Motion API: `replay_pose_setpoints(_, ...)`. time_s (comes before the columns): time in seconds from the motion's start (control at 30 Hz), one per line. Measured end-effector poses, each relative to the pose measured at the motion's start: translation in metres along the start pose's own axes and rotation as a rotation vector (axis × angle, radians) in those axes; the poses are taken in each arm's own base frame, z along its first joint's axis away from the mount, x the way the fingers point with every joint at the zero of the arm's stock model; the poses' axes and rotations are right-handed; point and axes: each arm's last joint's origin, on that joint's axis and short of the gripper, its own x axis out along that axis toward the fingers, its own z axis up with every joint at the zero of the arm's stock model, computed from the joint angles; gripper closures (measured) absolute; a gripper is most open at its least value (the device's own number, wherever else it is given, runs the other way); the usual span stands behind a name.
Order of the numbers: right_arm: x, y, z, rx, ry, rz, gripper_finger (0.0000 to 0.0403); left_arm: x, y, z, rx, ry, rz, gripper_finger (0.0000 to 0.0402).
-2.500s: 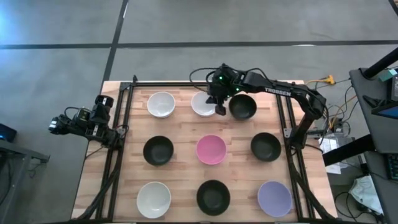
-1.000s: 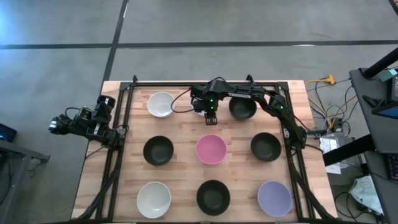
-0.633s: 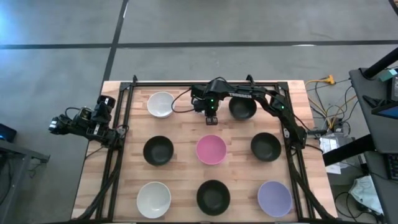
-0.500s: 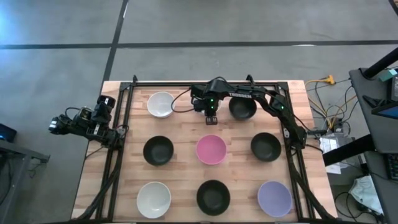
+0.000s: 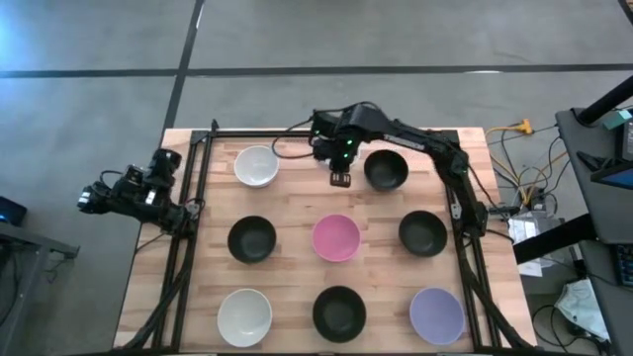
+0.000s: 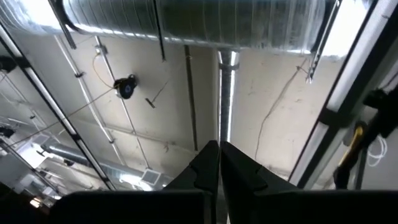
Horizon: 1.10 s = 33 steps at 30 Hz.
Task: Nest bowls inside each other
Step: Stack the top right white bowl on top of the pink bowl
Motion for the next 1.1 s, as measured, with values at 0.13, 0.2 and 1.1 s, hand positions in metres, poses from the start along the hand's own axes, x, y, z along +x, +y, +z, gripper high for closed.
replay_pose_setpoints(0.13,-0.055,0.021,-0.012,-0.007,-0.174,0.032,0.0391,0.023,-0.009,0.012,-0.010,-0.024,0.002,0.0402)
replay_pose_setpoints(0.2,-0.076,0.031,-0.021,-0.017,-0.259,0.034,0.0392,0.042,-0.017,0.016,0.006,0.011,-0.002,0.0402)
replay_pose_setpoints(1.1,-0.068,0.195,-0.077,-0.483,-0.928,0.440,0.0394,0.153,-0.063,-0.010,0.536,0.998,0.140,0.0402)
